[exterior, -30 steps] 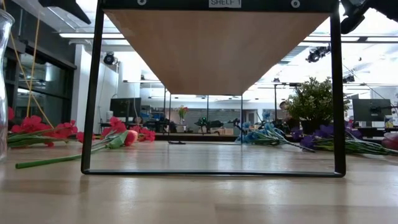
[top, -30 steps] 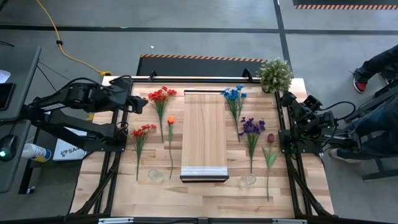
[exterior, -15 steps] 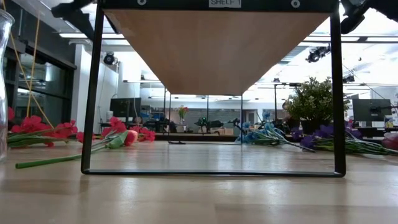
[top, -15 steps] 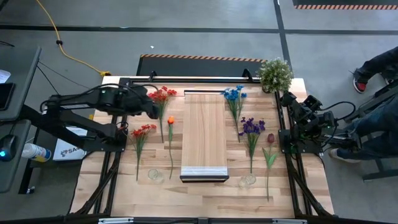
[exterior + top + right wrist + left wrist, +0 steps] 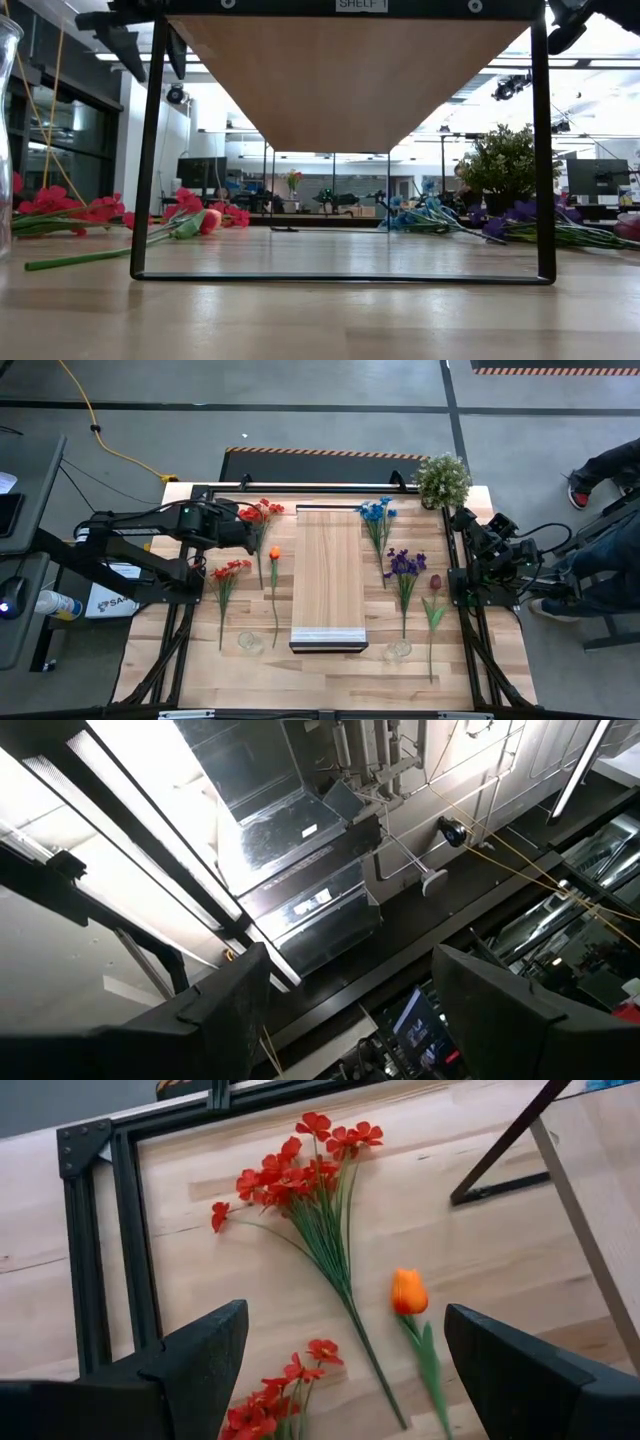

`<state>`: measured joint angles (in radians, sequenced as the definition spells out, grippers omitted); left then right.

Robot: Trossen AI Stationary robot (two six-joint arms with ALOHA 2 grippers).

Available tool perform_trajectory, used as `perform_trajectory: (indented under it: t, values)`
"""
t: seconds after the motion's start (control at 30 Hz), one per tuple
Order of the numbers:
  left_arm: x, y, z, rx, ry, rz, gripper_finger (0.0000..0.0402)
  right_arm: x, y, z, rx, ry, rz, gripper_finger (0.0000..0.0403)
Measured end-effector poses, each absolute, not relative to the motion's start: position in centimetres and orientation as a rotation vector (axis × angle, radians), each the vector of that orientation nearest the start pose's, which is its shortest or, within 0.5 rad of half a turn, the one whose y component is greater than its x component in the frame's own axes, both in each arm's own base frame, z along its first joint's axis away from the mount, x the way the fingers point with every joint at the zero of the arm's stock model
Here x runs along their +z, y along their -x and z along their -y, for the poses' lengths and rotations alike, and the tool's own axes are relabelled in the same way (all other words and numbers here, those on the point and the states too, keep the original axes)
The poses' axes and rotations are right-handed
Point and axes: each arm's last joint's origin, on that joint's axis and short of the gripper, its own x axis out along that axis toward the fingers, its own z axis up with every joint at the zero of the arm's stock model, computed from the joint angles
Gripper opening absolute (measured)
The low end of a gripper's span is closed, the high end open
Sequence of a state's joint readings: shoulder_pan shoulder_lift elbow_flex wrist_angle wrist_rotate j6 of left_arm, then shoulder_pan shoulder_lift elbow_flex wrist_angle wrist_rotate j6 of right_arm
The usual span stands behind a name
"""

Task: Pick and place flowers into a vace then onto a shelf
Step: Put the top orange flowers into the left transparent vase

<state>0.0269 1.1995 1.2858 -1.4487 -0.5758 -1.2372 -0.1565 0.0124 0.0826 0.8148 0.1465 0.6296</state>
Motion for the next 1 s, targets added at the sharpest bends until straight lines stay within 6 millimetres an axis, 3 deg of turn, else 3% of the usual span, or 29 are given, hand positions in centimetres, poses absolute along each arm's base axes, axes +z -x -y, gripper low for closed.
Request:
perform_trajectory:
  t: [0.23, 0.53, 0.83, 1.0]
  values:
    - [33.5, -18.4, -2.6, 1.237, 0.674, -0.798, 0.0369, 25.8, -5.6, 1.3, 0.006, -0.578, 0.946, 0.0267]
    - [30.5, -17.7, -5.6, 1.311, 0.779, -0.952, 0.0369, 25.8, -5.6, 1.3, 0.006, -0.578, 0.946, 0.0268]
    - [28.2, -18.4, -9.4, 1.165, 0.869, -0.909, 0.0369, 25.8, -5.6, 1.3, 0.006, -0.578, 0.946, 0.0268]
    - [27.1, -17.8, -11.1, 1.133, 0.934, -0.908, 0.0369, 25.8, -5.6, 1.3, 0.006, -0.578, 0.946, 0.0267]
